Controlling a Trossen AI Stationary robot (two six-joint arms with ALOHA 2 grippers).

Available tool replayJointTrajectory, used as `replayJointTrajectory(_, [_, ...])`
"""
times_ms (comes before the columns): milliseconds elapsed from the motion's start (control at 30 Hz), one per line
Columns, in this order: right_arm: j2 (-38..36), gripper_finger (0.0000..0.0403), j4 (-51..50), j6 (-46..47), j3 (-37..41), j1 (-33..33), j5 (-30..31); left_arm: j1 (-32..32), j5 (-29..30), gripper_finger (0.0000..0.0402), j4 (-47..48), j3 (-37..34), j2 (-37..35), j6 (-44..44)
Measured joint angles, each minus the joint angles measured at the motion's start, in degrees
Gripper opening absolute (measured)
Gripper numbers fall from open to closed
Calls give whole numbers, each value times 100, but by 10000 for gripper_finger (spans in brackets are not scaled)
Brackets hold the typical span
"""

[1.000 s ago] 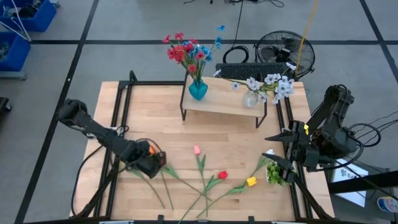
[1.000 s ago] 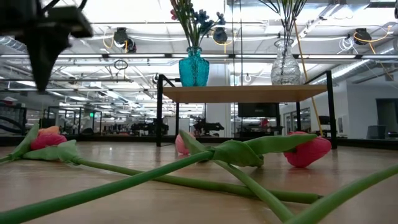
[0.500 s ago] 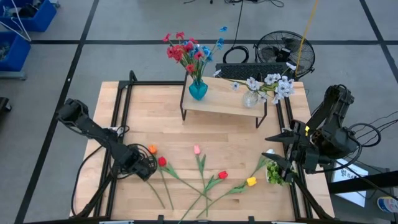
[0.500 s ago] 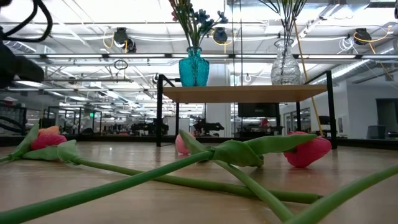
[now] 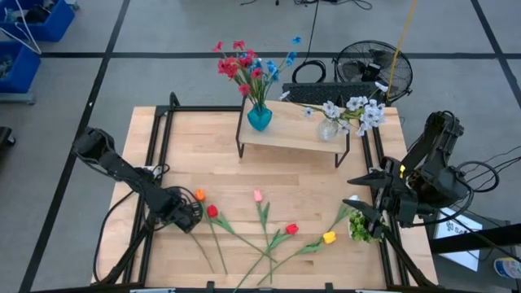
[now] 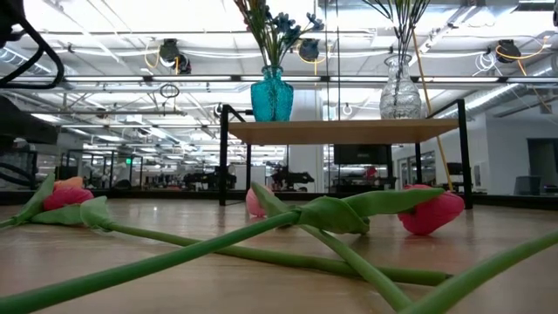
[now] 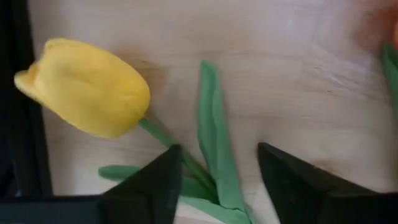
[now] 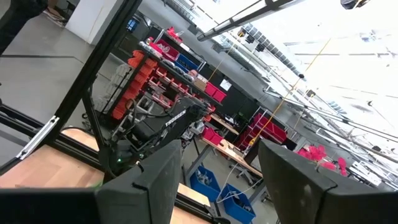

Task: Pick and place flowers into a vace then onto a shelf
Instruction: Put the left yellow tulip into the transparent vase

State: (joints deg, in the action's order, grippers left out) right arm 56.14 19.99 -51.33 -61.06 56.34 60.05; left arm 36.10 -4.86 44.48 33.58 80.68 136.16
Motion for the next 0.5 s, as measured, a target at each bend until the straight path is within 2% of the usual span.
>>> replayJointTrajectory(200, [0, 208, 7, 2, 0, -124, 2, -3, 438, 36, -37, 130, 37, -430])
replayJointTrajectory(233, [0, 208, 9, 2, 0, -151, 2, -5, 470, 19, -57, 150, 37, -507])
replayJointTrajectory(367, [0, 208, 5, 2, 0, -229, 9, -7, 600, 11, -36, 338, 57, -622])
replayJointTrajectory(500, [0, 208, 9, 2, 0, -293, 4, -25, 1601, 5, -161, 943, 48, -852])
